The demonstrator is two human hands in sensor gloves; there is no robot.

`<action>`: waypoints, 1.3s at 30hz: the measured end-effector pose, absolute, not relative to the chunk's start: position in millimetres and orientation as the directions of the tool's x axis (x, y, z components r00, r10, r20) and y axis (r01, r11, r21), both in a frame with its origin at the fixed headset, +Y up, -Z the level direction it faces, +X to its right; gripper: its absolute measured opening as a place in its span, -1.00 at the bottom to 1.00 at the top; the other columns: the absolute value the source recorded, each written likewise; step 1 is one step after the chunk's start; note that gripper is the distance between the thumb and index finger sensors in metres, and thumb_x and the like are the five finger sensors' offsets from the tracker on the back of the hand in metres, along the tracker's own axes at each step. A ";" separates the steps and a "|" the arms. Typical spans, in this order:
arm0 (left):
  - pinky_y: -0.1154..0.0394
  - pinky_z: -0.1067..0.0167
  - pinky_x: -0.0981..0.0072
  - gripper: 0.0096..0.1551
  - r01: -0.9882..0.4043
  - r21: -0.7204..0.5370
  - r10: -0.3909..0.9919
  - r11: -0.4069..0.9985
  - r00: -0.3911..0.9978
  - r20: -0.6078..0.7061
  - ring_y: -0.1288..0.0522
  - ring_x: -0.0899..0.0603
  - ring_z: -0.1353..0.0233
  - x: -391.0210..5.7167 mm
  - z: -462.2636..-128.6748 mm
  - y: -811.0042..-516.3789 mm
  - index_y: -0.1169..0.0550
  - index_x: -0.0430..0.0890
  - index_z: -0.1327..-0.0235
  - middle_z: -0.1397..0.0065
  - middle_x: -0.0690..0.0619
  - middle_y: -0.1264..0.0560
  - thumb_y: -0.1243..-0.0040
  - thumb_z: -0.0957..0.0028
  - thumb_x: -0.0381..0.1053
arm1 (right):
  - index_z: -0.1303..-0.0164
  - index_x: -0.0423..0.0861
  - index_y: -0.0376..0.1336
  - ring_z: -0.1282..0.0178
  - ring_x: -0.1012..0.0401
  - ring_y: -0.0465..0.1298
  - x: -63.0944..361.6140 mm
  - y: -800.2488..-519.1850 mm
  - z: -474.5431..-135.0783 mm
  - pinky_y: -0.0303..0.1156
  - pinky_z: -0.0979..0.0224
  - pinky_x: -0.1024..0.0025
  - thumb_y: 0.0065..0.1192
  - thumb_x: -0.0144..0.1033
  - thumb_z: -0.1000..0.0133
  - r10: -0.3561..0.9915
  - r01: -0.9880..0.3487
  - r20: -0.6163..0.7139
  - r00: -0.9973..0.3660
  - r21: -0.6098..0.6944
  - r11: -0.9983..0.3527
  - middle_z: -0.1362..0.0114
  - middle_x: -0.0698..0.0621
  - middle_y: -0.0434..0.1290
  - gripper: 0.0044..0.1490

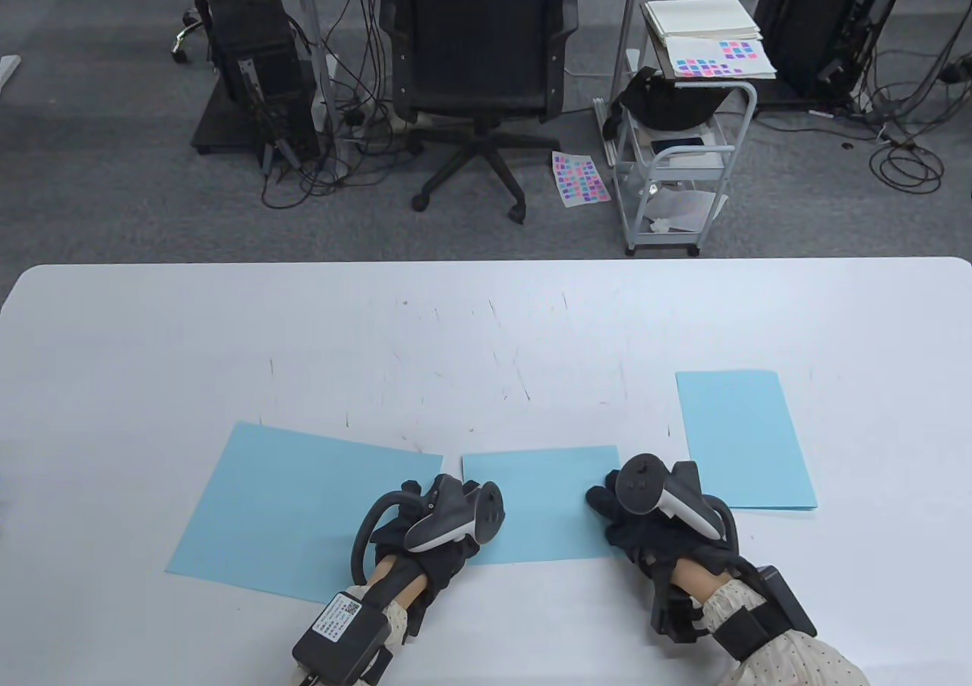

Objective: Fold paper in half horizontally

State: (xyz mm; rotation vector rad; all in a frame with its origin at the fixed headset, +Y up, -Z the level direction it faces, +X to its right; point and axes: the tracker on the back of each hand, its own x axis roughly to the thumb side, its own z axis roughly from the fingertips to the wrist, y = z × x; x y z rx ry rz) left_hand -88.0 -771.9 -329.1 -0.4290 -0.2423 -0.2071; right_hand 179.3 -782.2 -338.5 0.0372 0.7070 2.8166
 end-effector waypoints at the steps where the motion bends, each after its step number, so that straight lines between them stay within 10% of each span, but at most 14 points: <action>1: -0.05 -0.69 -0.13 -0.35 0.254 -0.383 -0.153 0.888 0.949 0.276 -0.04 0.04 -0.77 -87.4 -329.2 -771.3 -0.18 0.66 -0.24 -0.66 0.50 -0.05 -0.07 0.09 0.21 | -0.48 0.42 -0.07 -0.70 0.03 -0.38 179.8 -782.8 -338.1 -0.48 -0.57 -0.26 0.09 -0.12 -0.12 0.236 -0.223 -0.031 -0.971 0.467 -0.856 -0.71 0.38 -0.20 -0.25; 22: 0.16 -0.73 -0.04 -0.17 0.269 -0.484 -0.104 0.833 0.934 0.341 0.22 0.13 -0.77 4.3 -385.3 -766.2 0.03 0.53 -0.42 -0.69 0.48 0.15 0.02 0.12 0.34 | -0.47 0.42 -0.08 -0.70 0.03 -0.37 180.7 -783.2 -339.1 -0.48 -0.57 -0.26 0.09 -0.13 -0.11 0.250 -0.233 -0.030 -0.968 0.482 -0.845 -0.70 0.39 -0.22 -0.26; 39: 0.10 -0.73 -0.01 -0.24 0.286 -0.479 -0.137 0.830 0.937 0.321 0.13 0.16 -0.76 -14.6 -390.0 -773.2 -0.03 0.59 -0.36 -0.65 0.59 0.10 0.03 0.14 0.35 | -0.47 0.45 -0.10 -0.71 0.04 -0.38 180.7 -782.8 -338.6 -0.49 -0.58 -0.25 0.06 -0.11 -0.12 0.228 -0.216 -0.035 -0.973 0.486 -0.847 -0.70 0.41 -0.23 -0.26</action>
